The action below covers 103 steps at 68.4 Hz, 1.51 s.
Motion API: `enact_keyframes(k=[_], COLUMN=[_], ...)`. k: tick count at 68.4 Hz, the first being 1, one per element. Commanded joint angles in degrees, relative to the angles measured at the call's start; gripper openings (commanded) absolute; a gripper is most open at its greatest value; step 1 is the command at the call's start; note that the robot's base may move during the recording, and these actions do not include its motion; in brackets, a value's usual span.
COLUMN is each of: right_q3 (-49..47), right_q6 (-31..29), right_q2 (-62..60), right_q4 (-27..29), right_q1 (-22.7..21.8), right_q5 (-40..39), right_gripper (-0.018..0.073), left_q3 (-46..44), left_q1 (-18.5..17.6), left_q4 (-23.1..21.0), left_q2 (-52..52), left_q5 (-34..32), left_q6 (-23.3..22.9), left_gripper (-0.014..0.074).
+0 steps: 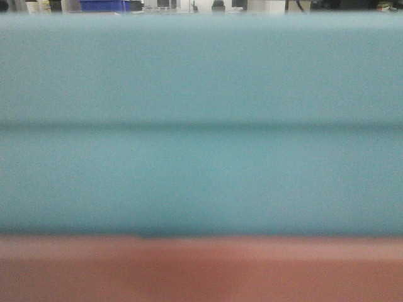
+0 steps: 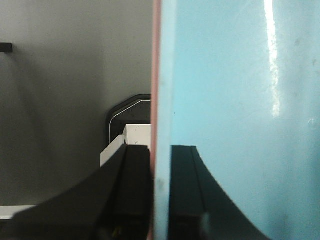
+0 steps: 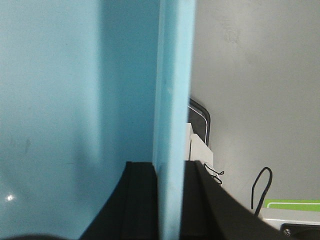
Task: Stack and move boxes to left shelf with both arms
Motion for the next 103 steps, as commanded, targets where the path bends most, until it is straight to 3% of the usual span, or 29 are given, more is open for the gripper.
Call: enact_keyframes(k=[1, 103], right_q3=[-1.8, -1.8], right_q6=[-0.4, -0.4], right_q2=[-2.1, -2.1], right_q4=[-1.5, -1.5], right_q1=[0.0, 0.0], right_q5=[3.9, 3.9], right_gripper=[0.0056, 0.0056], left_q3=[-2.0, -2.0], left_q1=[-0.4, -0.4], left_q4=[1.0, 1.0], left_q2=[-2.1, -2.1], left_q5=[5.4, 5.4], left_q6=[0.0, 0.0], left_gripper=[-0.0003, -0.0003])
